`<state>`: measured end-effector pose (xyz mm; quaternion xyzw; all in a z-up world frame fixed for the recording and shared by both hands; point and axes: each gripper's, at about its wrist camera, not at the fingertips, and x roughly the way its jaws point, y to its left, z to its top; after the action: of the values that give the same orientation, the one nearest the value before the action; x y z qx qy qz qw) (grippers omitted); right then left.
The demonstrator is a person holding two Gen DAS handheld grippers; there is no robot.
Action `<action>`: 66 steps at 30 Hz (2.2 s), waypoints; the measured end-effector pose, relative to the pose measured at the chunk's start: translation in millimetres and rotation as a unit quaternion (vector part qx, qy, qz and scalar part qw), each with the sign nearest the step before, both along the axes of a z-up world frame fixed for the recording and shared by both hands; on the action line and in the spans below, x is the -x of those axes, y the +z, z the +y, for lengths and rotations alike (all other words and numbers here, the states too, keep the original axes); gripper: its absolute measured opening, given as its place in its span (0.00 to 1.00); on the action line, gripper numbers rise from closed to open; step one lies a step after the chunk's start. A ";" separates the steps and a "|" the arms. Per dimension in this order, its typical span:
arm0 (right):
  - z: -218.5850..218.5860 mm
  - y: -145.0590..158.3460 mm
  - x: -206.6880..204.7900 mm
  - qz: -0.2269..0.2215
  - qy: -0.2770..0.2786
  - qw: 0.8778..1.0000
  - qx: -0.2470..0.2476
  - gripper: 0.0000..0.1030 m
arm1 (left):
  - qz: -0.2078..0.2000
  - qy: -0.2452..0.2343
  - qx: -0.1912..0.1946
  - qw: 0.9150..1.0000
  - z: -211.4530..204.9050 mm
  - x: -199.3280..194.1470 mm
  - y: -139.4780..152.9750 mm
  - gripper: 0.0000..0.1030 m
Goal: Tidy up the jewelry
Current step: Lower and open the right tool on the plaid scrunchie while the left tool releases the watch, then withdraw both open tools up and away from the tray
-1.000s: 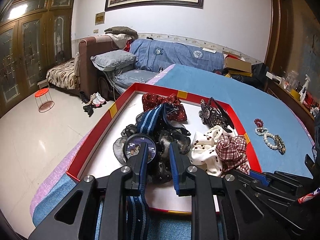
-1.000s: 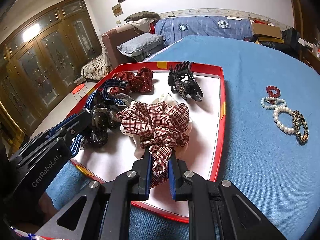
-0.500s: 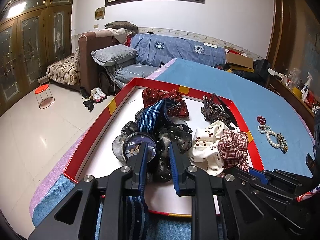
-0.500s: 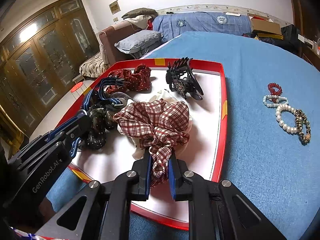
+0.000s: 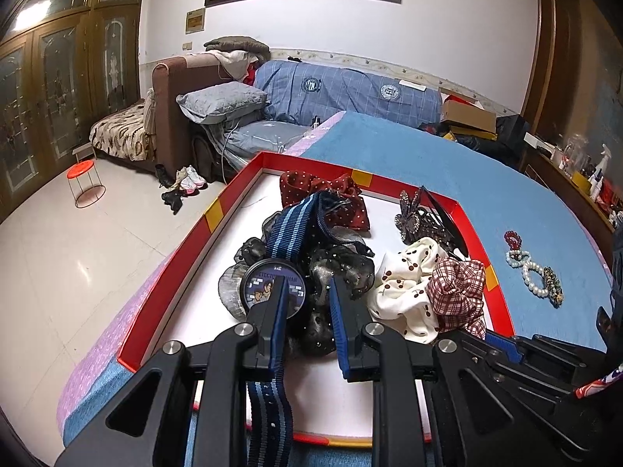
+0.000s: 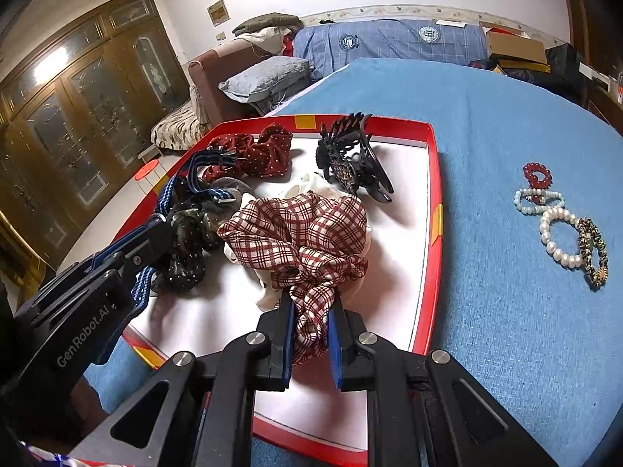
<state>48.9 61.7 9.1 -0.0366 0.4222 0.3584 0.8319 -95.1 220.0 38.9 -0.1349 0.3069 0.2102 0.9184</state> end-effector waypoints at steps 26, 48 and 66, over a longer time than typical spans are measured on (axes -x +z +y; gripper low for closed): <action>-13.0 -0.9 -4.9 0.013 -0.018 1.000 -0.014 0.21 | 0.022 -0.029 0.016 0.999 0.1 -11.4 -4.1 0.20; -33.0 8.8 19.9 0.006 0.013 0.999 -0.032 0.50 | 0.013 -0.050 0.045 0.998 2.0 5.3 -5.4 0.40; -53.3 8.3 22.3 0.013 0.022 0.997 -0.079 0.50 | -0.014 -0.047 0.038 0.998 -1.9 25.8 -3.0 0.44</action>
<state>26.6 8.4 17.4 0.0246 0.4020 0.4095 0.8186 -120.9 218.1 35.9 -0.1579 0.3076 0.1528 0.9258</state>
